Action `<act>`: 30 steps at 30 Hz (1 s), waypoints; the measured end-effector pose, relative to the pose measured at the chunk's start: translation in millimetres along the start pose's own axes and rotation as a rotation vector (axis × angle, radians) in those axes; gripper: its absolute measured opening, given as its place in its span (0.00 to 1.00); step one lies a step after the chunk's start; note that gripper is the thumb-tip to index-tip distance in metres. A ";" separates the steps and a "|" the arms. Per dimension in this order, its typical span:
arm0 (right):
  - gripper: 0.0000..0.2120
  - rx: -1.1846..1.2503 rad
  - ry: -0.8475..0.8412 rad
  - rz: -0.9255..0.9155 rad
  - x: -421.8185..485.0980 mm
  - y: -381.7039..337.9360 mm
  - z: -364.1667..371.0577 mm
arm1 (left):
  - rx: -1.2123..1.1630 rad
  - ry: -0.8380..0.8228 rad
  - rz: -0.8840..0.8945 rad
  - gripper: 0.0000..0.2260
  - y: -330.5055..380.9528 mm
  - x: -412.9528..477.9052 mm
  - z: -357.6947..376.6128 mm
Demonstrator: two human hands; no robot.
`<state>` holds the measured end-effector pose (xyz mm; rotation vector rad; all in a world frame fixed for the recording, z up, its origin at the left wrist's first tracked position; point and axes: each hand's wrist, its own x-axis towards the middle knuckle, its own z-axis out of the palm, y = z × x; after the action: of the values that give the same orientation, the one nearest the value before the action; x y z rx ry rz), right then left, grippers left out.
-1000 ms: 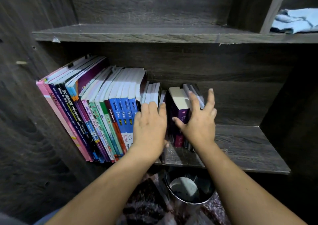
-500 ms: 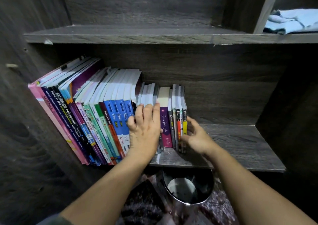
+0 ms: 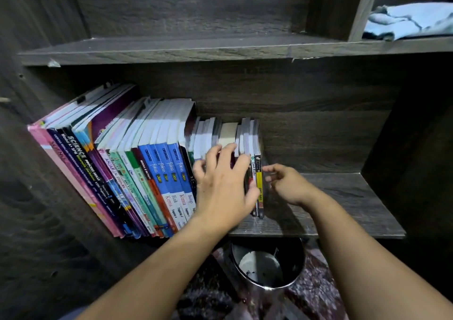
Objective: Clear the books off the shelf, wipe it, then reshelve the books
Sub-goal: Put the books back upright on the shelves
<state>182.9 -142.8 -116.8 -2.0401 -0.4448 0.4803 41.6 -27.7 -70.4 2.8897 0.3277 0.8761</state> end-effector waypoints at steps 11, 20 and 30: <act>0.18 0.005 0.110 -0.085 -3.9 -20.2 14.4 | -0.228 -0.230 -0.240 0.48 23.0 -12.6 -3.8; 0.23 -0.150 0.532 -0.637 -29.2 -41.7 43.3 | -0.092 -0.281 -0.192 0.39 7.1 -6.7 -52.7; 0.17 -0.524 0.322 -0.451 -42.5 -87.5 38.8 | -0.105 -0.391 -0.223 0.40 -12.5 -16.6 -88.7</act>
<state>116.8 -93.9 -51.9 -2.3571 -0.8699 -0.2674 -23.6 -16.2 -7.8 2.7714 0.5300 0.2759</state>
